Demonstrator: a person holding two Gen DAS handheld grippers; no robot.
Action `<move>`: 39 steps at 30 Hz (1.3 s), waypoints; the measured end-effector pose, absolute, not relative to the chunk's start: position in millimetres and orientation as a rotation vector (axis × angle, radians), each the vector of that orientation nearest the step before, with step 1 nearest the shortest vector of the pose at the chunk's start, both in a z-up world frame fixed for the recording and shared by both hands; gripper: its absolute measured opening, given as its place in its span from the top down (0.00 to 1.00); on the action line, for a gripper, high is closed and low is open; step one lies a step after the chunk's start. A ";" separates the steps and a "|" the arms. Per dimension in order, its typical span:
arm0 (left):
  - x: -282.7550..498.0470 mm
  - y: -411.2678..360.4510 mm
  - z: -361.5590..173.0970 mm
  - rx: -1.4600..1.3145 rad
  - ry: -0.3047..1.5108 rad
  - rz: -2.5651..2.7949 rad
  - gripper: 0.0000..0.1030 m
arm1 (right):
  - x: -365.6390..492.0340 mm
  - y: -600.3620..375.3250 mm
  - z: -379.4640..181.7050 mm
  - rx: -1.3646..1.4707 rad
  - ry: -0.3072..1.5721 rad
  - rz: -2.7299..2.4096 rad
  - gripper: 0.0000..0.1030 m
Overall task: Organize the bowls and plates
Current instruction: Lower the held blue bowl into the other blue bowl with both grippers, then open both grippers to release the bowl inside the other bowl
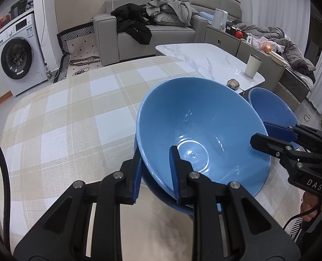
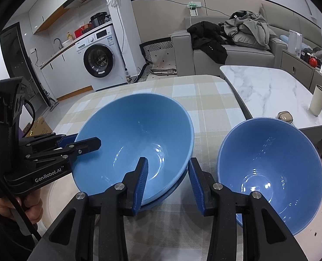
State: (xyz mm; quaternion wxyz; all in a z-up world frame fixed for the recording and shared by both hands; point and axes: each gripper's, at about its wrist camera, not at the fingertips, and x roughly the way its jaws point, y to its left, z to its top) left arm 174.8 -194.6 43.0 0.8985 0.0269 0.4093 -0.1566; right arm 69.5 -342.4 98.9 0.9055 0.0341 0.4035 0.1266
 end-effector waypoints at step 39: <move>142.0 -188.0 64.3 -0.075 0.839 -0.346 0.01 | 39.6 -371.8 127.6 0.142 0.733 0.235 0.01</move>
